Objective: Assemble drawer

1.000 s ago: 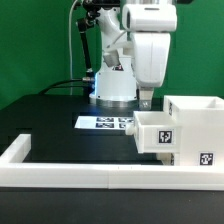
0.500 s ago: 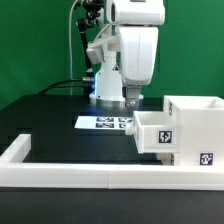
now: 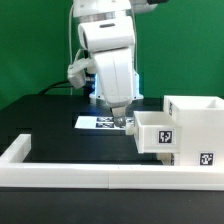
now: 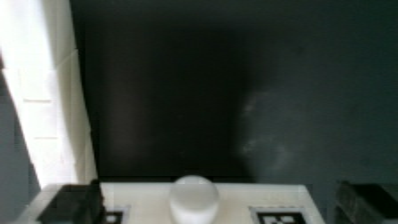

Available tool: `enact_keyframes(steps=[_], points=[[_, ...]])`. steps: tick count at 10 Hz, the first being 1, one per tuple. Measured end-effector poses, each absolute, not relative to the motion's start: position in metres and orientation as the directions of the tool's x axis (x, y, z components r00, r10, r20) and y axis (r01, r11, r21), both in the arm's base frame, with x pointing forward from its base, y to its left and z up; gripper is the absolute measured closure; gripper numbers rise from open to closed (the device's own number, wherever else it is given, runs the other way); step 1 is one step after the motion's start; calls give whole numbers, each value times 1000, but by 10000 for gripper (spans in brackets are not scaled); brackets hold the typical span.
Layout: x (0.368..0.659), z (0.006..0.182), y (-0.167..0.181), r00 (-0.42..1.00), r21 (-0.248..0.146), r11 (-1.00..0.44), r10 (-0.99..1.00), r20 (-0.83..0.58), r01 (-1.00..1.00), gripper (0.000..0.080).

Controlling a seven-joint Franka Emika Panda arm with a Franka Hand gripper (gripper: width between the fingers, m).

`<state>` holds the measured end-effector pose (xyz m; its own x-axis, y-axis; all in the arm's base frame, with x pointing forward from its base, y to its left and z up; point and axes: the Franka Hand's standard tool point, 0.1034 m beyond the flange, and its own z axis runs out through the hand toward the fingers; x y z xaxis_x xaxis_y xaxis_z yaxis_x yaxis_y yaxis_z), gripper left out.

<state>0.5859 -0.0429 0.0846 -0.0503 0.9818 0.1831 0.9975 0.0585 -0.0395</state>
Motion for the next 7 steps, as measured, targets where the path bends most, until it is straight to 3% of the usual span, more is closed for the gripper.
enact_keyframes(steps=[4, 7], points=[[601, 58, -44, -15, -51, 31, 953, 304, 998, 151], [603, 57, -20, 2, -56, 16, 952, 305, 998, 151]])
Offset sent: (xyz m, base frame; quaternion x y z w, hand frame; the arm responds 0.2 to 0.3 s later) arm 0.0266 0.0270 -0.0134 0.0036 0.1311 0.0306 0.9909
